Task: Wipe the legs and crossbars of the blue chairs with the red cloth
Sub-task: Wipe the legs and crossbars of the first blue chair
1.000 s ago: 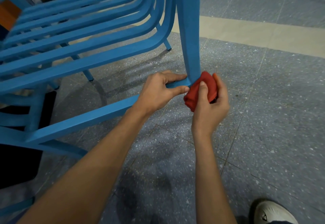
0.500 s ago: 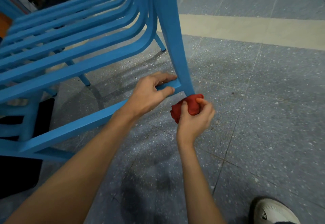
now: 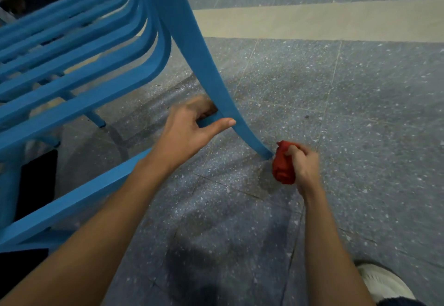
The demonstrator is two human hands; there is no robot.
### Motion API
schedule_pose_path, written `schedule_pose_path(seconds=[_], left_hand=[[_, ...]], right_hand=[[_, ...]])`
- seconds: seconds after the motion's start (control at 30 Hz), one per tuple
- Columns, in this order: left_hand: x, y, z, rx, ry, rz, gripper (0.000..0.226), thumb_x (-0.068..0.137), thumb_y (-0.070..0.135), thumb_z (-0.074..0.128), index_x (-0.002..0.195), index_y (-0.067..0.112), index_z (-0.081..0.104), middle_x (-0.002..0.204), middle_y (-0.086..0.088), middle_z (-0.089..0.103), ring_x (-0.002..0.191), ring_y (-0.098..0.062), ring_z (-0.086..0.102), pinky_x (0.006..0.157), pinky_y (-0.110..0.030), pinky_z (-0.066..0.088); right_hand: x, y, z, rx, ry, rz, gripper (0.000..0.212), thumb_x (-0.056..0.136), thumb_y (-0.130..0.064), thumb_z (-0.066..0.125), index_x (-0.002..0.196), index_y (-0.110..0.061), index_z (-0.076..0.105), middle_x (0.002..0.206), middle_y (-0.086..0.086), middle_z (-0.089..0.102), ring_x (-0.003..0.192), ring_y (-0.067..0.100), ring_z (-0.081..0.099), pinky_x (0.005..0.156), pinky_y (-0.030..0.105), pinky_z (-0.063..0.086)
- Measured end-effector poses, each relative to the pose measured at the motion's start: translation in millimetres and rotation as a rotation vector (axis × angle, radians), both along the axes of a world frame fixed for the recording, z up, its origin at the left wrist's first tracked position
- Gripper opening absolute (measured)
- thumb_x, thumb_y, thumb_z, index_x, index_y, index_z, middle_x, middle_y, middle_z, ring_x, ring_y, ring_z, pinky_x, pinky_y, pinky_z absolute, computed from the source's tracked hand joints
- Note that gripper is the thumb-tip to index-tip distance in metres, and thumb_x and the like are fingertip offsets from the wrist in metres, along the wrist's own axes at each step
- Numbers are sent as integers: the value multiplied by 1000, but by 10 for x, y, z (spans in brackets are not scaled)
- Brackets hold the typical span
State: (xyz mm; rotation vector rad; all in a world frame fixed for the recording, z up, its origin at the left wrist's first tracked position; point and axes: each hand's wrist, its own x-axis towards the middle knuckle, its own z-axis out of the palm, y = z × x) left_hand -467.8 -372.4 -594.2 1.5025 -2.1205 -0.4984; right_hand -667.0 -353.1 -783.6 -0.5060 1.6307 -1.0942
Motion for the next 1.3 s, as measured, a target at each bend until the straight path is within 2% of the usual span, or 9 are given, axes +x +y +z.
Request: schedule_pose_path(seconds=[0.17, 0.3, 0.43, 0.6, 0.7, 0.8, 0.93, 1.1, 1.3], left_hand=[[-51, 34, 34, 1, 47, 14, 23, 79, 31, 76, 98, 17, 73, 71, 15, 60, 60, -3, 54, 54, -14, 38], [-78, 37, 52, 20, 75, 14, 24, 79, 27, 76, 100, 16, 73, 80, 19, 63, 65, 6, 57, 60, -7, 39], [-89, 38, 62, 11, 65, 12, 26, 80, 28, 75, 101, 13, 73, 80, 15, 64, 64, 6, 57, 59, -6, 39], [-108, 43, 65, 13, 62, 14, 26, 80, 29, 75, 101, 14, 73, 77, 20, 61, 62, 7, 56, 57, -6, 38], [-98, 42, 63, 23, 76, 19, 26, 79, 29, 76, 101, 14, 73, 79, 19, 62, 63, 6, 57, 58, -6, 39], [-93, 37, 62, 17, 66, 23, 26, 79, 29, 76, 101, 14, 73, 77, 19, 61, 62, 4, 56, 57, -7, 38], [-85, 33, 58, 21, 71, 40, 28, 79, 30, 76, 101, 14, 73, 80, 12, 66, 64, 1, 58, 58, -10, 42], [-108, 39, 62, 34, 71, 57, 27, 79, 29, 76, 101, 15, 72, 80, 16, 65, 65, 6, 58, 59, -6, 40], [-115, 44, 59, 28, 61, 61, 26, 79, 31, 76, 100, 17, 72, 77, 15, 63, 64, 2, 57, 57, -8, 40]], right_hand=[[109, -123, -30, 96, 63, 169, 41, 61, -27, 47, 89, -10, 73, 68, 8, 63, 65, 25, 58, 59, 34, 51], [93, -233, 57, 60, 127, 253, 31, 61, -28, 45, 76, -19, 71, 67, 4, 63, 64, 26, 61, 60, 36, 54], [108, -89, 51, -64, 36, 226, 36, 61, -19, 46, 84, -23, 74, 74, 3, 67, 65, 16, 56, 53, 23, 45], [11, -260, -11, 45, 62, 259, 20, 77, -12, 52, 76, -21, 70, 72, 4, 65, 67, 20, 58, 55, 23, 43], [-51, -398, -75, 66, 94, 169, 21, 82, -19, 64, 102, -16, 67, 94, 6, 68, 78, 19, 61, 56, 21, 45], [-28, -379, -90, 52, 97, 183, 32, 79, -26, 72, 108, -15, 64, 98, 6, 68, 81, 20, 64, 63, 24, 48], [9, -281, -102, 42, 94, 275, 29, 87, -20, 65, 116, -17, 62, 100, 3, 63, 80, 16, 58, 59, 19, 43], [-8, -420, 82, 3, 191, 385, 21, 85, -19, 66, 105, -19, 69, 94, 3, 65, 85, 19, 60, 69, 24, 42], [-26, -400, 243, -109, 177, 431, 17, 83, -11, 64, 91, -23, 72, 81, -7, 64, 75, 6, 57, 60, 16, 44]])
